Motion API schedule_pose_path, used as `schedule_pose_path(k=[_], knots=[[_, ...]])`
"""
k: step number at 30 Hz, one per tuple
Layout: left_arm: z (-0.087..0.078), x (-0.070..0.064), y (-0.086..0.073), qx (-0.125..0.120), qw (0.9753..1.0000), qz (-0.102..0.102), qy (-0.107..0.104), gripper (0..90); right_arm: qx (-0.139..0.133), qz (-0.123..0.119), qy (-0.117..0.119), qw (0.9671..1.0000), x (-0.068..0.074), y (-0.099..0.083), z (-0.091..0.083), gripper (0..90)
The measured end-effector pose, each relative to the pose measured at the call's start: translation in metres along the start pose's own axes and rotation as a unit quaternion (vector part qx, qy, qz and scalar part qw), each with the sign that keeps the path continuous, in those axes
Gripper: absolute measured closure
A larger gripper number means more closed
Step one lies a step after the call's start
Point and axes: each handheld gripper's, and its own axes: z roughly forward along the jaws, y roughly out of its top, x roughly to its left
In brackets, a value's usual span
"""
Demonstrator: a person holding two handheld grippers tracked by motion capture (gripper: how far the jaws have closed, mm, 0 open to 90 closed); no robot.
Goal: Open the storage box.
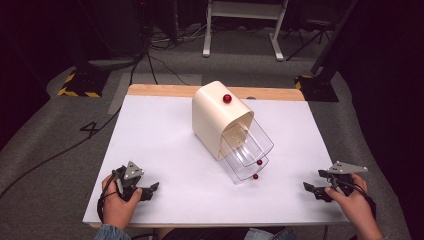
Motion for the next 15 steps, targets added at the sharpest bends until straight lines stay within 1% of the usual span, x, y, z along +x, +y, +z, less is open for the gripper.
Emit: schedule_pose_path(k=[1,2,3,4,5,6,7,15], knots=[[0.0,0.0,0.0,0.0,1.0,0.0,0.0,19.2,-0.033,-0.009,-0.008,0.9994,0.0,-0.003,0.006,16.0],[0.0,0.0,0.0,0.0,1.0,0.0,0.0,19.2,-0.033,-0.009,-0.008,0.9994,0.0,-0.003,0.006,16.0],[0.0,0.0,0.0,0.0,1.0,0.0,0.0,19.2,-0.044,-0.006,-0.017,0.9989,0.0,-0.005,0.011,16.0],[0.0,0.0,0.0,0.0,1.0,-0.001,-0.001,19.2,-0.045,-0.003,-0.023,0.9987,0.0,-0.008,0.016,15.7],[0.0,0.0,0.0,0.0,1.0,-0.001,-0.001,19.2,-0.03,-0.001,-0.023,0.9993,-0.001,-0.011,0.023,15.2],[0.0,0.0,0.0,0.0,1.0,-0.001,-0.001,19.2,-0.026,0.005,-0.016,0.9995,-0.003,-0.01,0.024,15.2],[0.0,0.0,0.0,0.001,1.0,-0.002,-0.002,19.2,-0.026,0.005,-0.016,0.9995,-0.003,-0.01,0.024,15.2],[0.0,0.0,0.0,0.001,1.0,-0.002,-0.001,19.2,-0.024,0.005,-0.023,0.9994,-0.002,-0.01,0.024,13.0]])
